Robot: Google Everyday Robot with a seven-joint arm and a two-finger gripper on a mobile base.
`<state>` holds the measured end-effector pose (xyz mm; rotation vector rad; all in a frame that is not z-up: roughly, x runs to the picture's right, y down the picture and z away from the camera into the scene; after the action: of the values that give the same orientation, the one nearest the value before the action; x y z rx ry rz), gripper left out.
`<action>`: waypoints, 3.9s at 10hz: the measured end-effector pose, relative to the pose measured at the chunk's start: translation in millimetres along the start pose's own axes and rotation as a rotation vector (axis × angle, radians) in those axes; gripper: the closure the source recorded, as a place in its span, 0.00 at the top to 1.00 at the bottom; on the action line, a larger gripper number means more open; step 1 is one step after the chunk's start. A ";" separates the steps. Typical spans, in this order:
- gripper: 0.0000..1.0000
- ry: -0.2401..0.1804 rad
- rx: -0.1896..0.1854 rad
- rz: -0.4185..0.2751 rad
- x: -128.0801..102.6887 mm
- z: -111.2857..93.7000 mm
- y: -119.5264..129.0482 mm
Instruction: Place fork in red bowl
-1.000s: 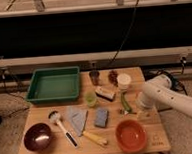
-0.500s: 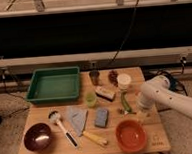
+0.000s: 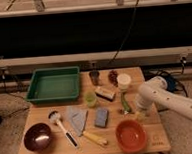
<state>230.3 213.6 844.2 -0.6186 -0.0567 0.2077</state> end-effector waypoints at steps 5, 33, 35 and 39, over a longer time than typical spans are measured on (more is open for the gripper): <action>0.02 -0.002 0.000 -0.006 -0.2 -1.1 -0.7; 0.21 0.013 -0.025 -0.218 -19.3 -82.2 95.1; 0.41 0.033 -0.034 -0.228 -17.0 -81.0 105.2; 0.78 0.062 -0.070 -0.221 -5.7 -74.3 118.7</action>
<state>212.4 264.3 714.8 -0.6833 -0.0723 -0.0278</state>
